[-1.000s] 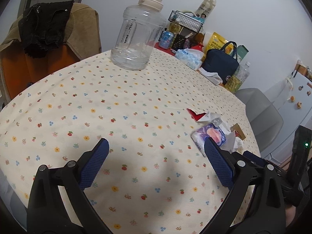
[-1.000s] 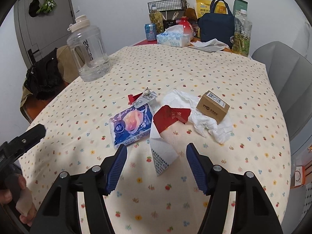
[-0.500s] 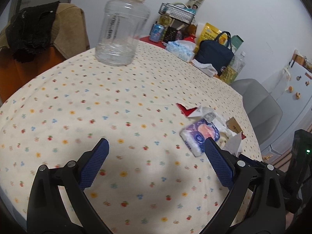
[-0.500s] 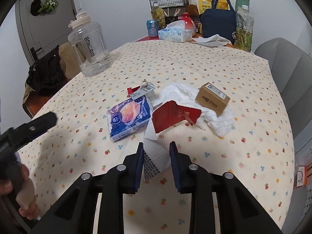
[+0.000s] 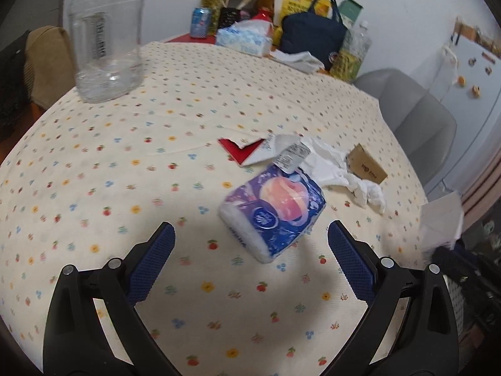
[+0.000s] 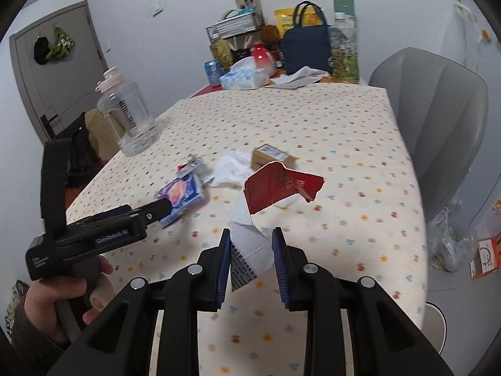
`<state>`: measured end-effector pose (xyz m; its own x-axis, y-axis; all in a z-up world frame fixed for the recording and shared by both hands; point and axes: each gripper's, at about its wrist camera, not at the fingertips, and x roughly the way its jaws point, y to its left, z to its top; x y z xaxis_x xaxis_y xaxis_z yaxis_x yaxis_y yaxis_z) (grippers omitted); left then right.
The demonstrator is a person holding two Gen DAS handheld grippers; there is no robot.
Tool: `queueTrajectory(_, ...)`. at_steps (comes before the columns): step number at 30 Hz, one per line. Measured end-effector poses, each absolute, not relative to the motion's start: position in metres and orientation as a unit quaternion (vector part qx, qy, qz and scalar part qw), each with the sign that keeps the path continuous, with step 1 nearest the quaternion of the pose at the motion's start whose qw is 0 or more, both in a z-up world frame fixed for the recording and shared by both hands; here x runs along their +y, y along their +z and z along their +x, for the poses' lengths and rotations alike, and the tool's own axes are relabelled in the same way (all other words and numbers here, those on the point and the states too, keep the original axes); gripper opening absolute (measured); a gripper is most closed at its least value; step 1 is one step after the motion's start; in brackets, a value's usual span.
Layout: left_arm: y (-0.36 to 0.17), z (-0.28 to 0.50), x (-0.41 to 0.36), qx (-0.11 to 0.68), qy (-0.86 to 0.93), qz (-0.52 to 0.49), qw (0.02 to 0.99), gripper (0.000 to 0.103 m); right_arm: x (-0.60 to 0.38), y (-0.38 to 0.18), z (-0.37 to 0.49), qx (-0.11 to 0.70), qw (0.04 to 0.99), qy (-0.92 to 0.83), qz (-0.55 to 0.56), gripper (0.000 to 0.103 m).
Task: Collect trash
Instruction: 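Grasp the red-and-white paper with the right tool while the left grasps the blue tissue packet, then carry packet and paper to the bin and open both tools over it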
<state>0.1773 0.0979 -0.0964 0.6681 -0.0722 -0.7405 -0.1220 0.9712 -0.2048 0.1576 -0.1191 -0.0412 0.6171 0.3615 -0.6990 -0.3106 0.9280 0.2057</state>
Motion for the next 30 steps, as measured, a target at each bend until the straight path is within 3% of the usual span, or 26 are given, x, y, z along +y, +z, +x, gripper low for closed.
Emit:
queueTrajectory(6,-0.104,0.198,0.08,0.433,0.009,-0.062,0.899,0.097,-0.153,-0.041,0.155,0.397,0.903,0.158,0.044,0.027)
queueTrajectory(16,-0.107,0.209,0.075,0.435,-0.002,-0.062,0.898,0.096,-0.187,-0.038,0.148,0.392,0.908,0.131,0.062,0.027)
queueTrajectory(18,-0.105,0.203,0.075,0.43,0.005,-0.059,0.901,0.08,-0.188,-0.037,0.146,0.391,0.909,0.13,0.064,0.027)
queueTrajectory(27,-0.097,0.179,0.078,0.428,-0.019,-0.061,0.902,0.031,-0.185,-0.034,0.138,0.385,0.91,0.136,0.067,0.027)
queueTrajectory(30,-0.092,0.164,0.077,0.421,-0.037,-0.074,0.903,0.028,-0.182,-0.029,0.132,0.38,0.912,0.139,0.064,0.027)
